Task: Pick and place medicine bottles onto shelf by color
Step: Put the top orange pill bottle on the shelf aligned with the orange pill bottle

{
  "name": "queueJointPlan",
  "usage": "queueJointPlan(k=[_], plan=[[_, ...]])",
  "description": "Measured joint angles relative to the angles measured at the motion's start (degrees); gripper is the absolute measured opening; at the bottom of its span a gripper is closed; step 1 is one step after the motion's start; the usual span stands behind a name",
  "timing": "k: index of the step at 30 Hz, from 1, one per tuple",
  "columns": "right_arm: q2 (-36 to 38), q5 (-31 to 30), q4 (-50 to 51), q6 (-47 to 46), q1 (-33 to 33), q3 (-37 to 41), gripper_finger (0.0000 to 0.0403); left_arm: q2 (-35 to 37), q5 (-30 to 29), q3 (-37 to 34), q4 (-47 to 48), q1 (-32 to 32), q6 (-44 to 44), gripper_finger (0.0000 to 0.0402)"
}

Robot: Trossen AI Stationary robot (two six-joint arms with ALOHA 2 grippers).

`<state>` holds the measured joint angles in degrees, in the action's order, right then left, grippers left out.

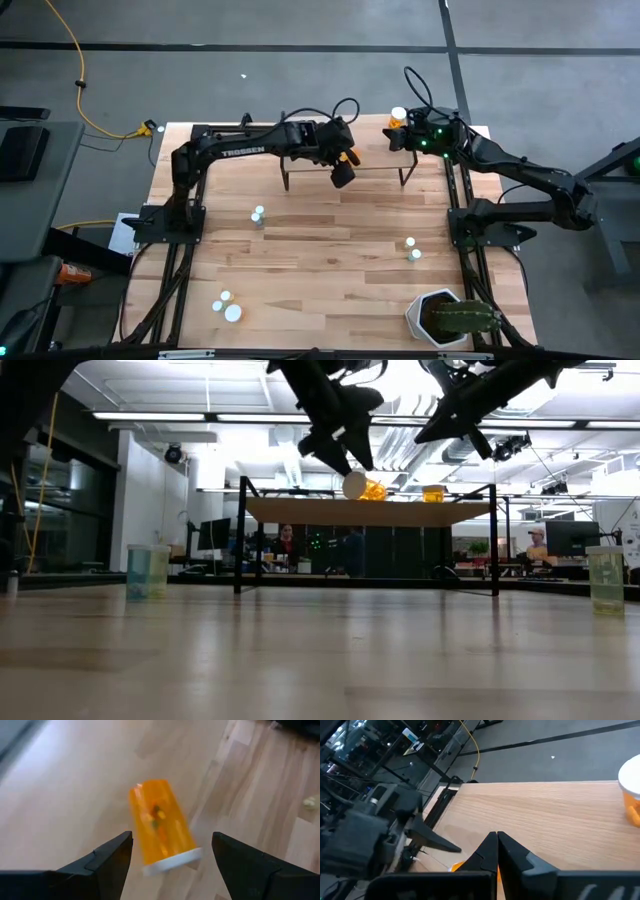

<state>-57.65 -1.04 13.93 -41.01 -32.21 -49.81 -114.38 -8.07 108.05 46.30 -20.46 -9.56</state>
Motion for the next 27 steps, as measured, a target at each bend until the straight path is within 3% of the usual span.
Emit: queueJointPlan(k=[17, 27], plan=[[-0.02, 0.0, 0.14, -0.03, 0.0, 0.03, 0.0, -2.18, -0.11, 0.0, -0.54, -0.01, 0.15, 0.0263], [-0.04, 0.02, 0.07, -0.05, 0.0, 0.03, 0.0, -2.13, 0.09, 0.0, -1.26, -0.14, 0.19, 0.02]])
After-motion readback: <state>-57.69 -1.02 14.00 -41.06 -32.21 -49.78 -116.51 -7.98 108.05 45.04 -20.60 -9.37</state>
